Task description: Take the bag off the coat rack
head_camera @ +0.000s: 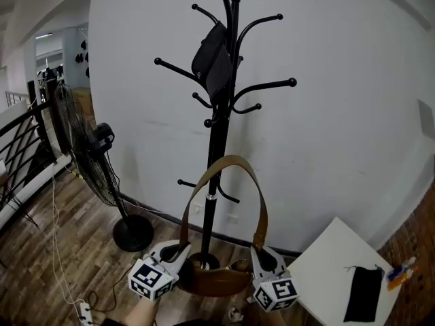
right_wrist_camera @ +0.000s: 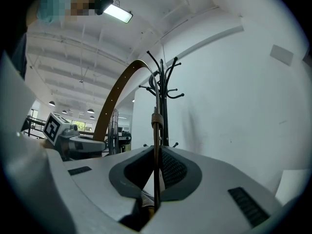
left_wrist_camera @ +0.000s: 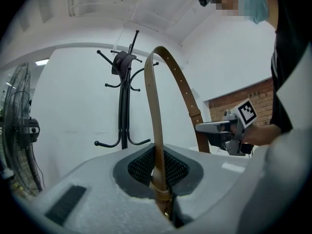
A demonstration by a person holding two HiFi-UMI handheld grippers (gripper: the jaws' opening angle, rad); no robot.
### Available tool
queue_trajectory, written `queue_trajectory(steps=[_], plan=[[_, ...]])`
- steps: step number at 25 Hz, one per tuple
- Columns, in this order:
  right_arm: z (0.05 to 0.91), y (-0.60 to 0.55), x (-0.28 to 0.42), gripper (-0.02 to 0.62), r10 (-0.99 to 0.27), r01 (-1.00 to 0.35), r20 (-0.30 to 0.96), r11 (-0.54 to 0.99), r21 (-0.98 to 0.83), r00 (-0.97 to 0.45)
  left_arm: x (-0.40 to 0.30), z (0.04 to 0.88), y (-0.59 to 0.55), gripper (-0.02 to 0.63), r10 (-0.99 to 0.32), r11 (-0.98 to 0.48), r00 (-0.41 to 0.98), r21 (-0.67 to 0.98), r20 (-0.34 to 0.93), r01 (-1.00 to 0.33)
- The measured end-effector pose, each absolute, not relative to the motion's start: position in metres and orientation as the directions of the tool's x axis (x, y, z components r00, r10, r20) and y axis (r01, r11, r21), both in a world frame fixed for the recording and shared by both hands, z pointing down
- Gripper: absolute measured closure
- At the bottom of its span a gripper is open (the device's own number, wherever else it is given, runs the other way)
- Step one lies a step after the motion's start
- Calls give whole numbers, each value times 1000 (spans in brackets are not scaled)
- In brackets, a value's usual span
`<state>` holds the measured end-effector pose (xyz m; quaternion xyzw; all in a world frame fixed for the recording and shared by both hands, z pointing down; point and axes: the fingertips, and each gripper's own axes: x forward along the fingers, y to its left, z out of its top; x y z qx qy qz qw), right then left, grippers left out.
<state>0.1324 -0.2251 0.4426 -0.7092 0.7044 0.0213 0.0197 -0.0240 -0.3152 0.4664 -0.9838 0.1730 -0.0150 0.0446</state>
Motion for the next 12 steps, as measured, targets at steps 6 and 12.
queue_trajectory(steps=[6, 12], plan=[[452, -222, 127, 568, -999, -1000, -41, -9, -12, 9, -28, 474, -310, 594, -338, -940, 941, -59, 29, -336], [453, -218, 118, 568, -999, -1000, -35, -3, -8, 4, -36, 477, -304, 594, -341, -939, 939, -50, 39, -339]])
